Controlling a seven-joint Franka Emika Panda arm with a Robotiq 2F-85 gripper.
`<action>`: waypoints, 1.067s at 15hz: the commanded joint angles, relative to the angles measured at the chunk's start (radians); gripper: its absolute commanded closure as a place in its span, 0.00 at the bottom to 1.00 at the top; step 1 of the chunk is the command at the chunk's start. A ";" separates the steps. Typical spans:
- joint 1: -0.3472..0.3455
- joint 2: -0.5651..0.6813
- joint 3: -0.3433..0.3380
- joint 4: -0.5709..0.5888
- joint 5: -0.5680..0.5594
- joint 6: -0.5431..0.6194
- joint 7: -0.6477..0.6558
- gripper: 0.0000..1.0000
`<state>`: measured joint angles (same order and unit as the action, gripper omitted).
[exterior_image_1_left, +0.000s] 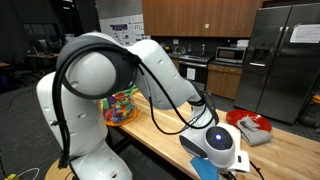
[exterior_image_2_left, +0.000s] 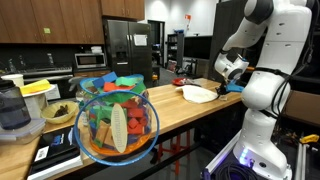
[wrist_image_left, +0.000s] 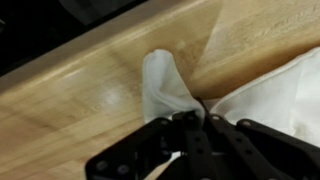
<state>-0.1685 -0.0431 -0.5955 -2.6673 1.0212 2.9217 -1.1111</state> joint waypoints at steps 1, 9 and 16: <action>-0.003 0.047 -0.010 0.015 0.040 0.052 0.007 0.99; 0.052 0.070 0.054 0.089 0.043 0.091 -0.031 0.99; 0.200 0.066 0.215 0.147 0.011 0.189 -0.006 0.99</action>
<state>-0.0219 0.0169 -0.4329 -2.5521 1.0421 3.0686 -1.1265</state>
